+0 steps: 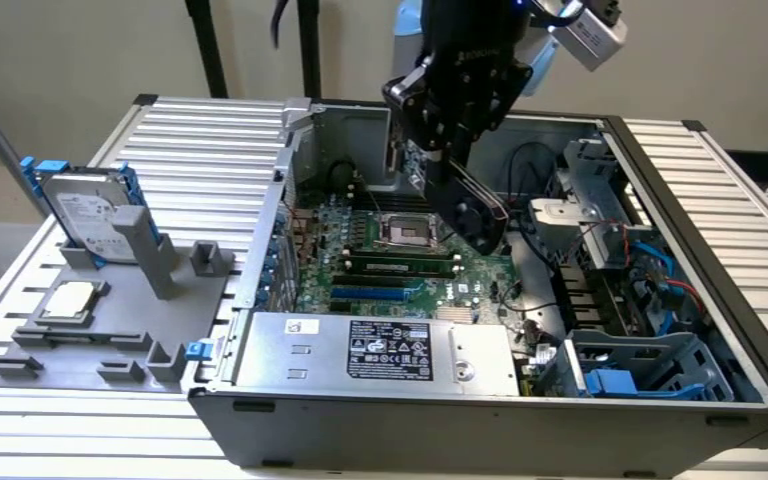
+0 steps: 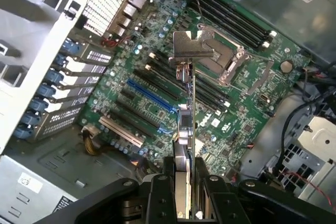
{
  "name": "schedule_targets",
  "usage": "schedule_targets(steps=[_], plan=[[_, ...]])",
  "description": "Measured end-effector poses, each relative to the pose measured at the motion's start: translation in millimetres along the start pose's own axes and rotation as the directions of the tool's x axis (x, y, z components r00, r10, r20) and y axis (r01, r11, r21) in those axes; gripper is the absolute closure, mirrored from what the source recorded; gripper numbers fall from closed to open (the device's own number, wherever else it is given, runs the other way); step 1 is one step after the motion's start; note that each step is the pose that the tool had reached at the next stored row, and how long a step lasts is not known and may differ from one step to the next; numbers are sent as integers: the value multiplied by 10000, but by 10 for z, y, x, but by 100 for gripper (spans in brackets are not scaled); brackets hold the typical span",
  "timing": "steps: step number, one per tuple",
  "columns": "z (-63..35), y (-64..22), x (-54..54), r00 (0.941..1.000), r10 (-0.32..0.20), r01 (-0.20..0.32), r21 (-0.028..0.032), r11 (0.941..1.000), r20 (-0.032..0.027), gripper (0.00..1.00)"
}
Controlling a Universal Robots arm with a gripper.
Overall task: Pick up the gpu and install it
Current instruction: 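Insert the gpu into the slot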
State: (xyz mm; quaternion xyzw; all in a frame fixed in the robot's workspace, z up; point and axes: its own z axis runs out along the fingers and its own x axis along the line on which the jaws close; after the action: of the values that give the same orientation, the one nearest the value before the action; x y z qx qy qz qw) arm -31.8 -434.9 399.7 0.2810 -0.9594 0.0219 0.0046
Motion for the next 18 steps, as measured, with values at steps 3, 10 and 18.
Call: schedule_targets(steps=[3, 10, 18], plan=[[13, 1, 0, 9985, -549, 549, 13, 9985, 21, 74], [46, 2, -1, 9833, -1819, 1819, 45, 9833, 68, 74], [93, 4, -2, 9467, -3220, 3219, 89, 9467, 115, 74]])
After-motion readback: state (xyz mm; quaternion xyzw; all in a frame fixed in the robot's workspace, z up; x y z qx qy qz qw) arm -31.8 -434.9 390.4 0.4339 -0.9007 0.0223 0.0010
